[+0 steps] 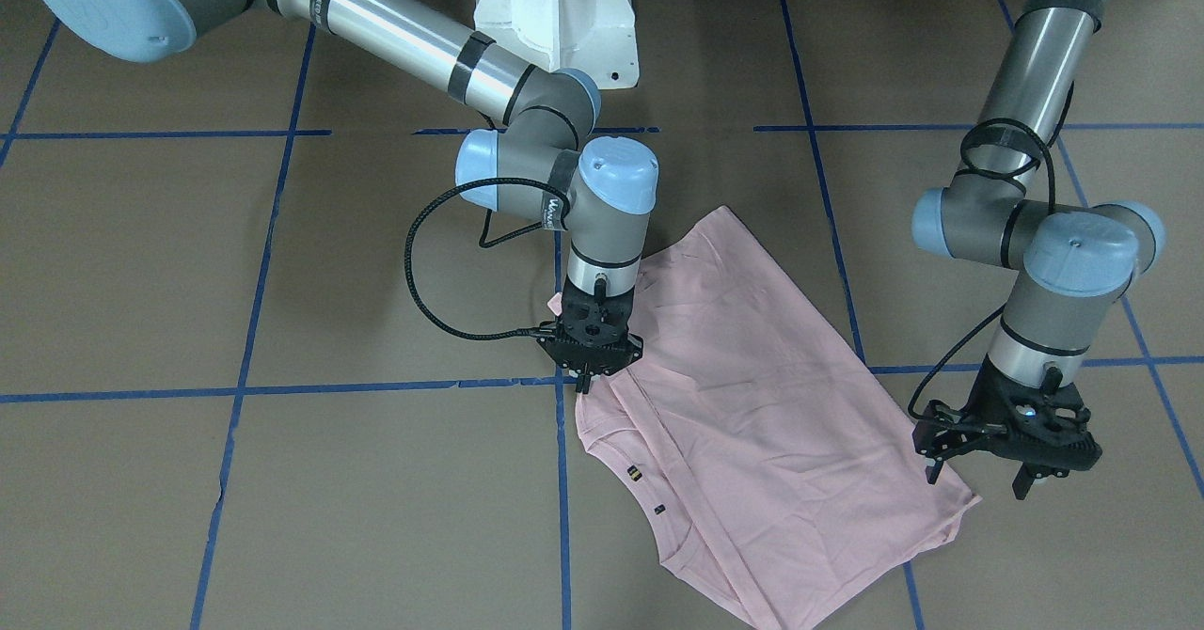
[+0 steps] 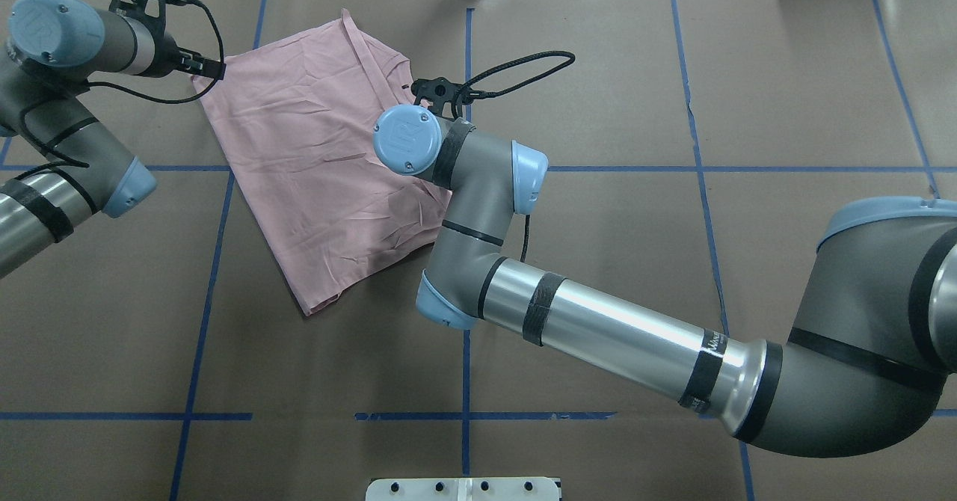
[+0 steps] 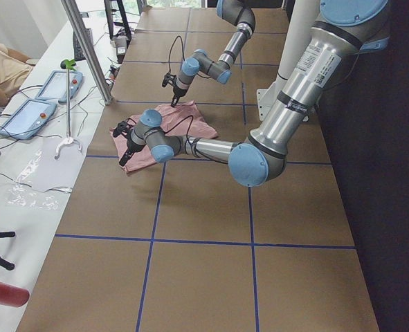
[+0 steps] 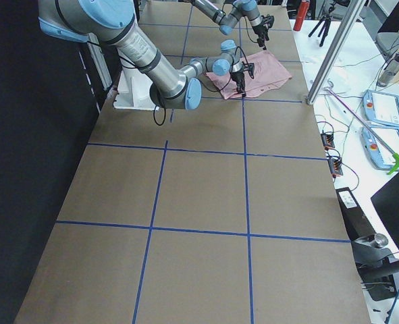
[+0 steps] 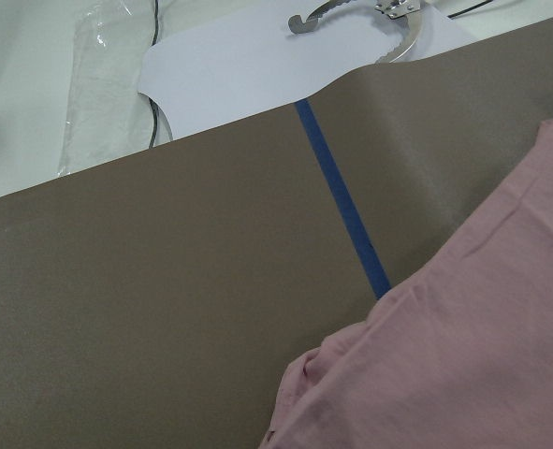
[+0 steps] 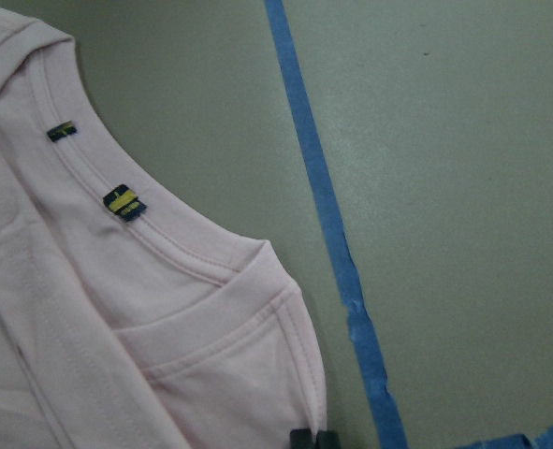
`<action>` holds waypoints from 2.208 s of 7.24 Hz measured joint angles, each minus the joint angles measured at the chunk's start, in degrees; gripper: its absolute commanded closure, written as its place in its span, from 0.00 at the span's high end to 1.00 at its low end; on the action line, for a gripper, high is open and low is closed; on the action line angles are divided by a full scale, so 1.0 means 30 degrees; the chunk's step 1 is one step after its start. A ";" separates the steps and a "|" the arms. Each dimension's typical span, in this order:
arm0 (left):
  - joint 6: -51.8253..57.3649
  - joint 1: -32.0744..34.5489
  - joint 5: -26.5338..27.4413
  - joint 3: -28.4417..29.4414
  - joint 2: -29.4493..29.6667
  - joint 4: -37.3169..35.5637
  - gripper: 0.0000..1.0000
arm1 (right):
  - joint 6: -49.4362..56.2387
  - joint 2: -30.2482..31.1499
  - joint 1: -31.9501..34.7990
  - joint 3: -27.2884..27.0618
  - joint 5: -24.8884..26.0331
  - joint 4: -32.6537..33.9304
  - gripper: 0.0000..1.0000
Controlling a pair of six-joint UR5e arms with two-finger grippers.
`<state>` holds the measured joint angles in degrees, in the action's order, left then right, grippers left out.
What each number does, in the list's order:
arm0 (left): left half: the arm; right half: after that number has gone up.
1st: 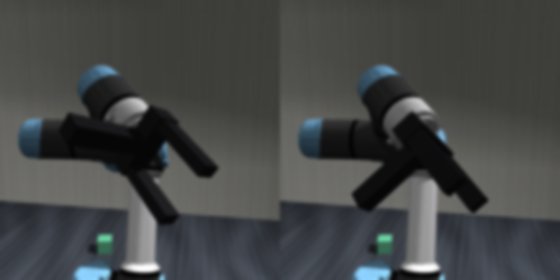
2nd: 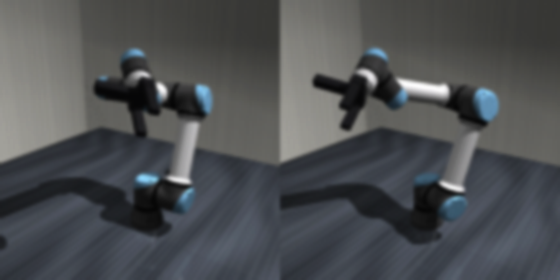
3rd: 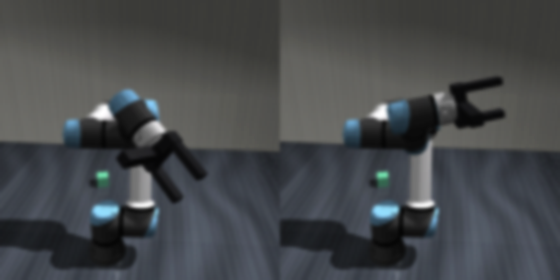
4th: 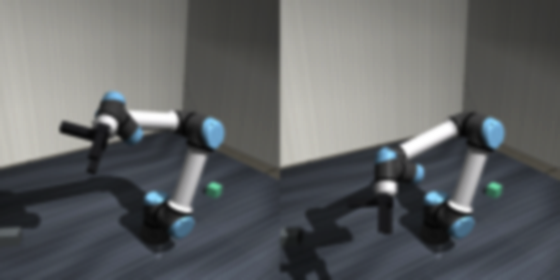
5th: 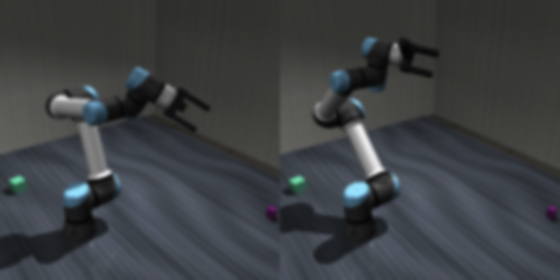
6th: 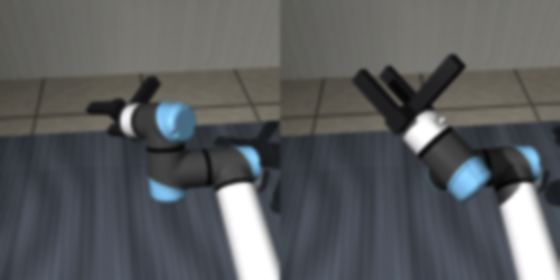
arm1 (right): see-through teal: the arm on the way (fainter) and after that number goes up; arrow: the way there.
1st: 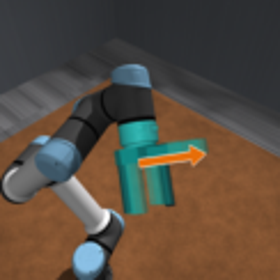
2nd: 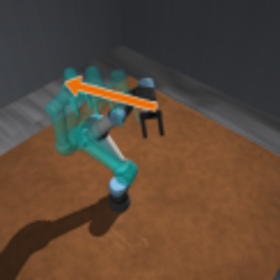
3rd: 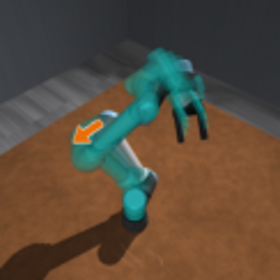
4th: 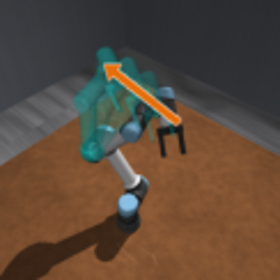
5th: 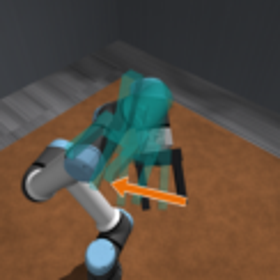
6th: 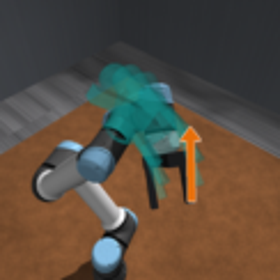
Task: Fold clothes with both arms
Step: 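Pull the shirt with the right gripper toward the robot, straightening it, then move the left gripper down to the shirt's near corner beside the hem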
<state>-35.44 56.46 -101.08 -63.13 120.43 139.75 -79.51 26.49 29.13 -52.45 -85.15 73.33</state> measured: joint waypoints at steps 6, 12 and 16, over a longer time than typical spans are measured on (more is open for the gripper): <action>0.0007 -0.0073 0.0000 -0.0688 -0.0496 -0.0001 1.00 | -0.0140 0.6936 -0.1304 -0.9134 0.1019 0.0181 0.00; -0.0012 -0.0172 0.0000 -0.0724 -0.0477 -0.0001 1.00 | -0.1093 1.4664 -0.5886 -1.7640 0.5134 0.0225 0.78; -0.0318 -0.0219 -0.0403 -0.1493 -0.0731 -0.0068 1.00 | -0.0774 1.5214 -0.6042 -1.8427 0.5040 0.0218 1.00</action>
<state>-36.40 55.81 -102.28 -67.61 118.24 139.54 -81.83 72.13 11.00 -107.73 -70.02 73.98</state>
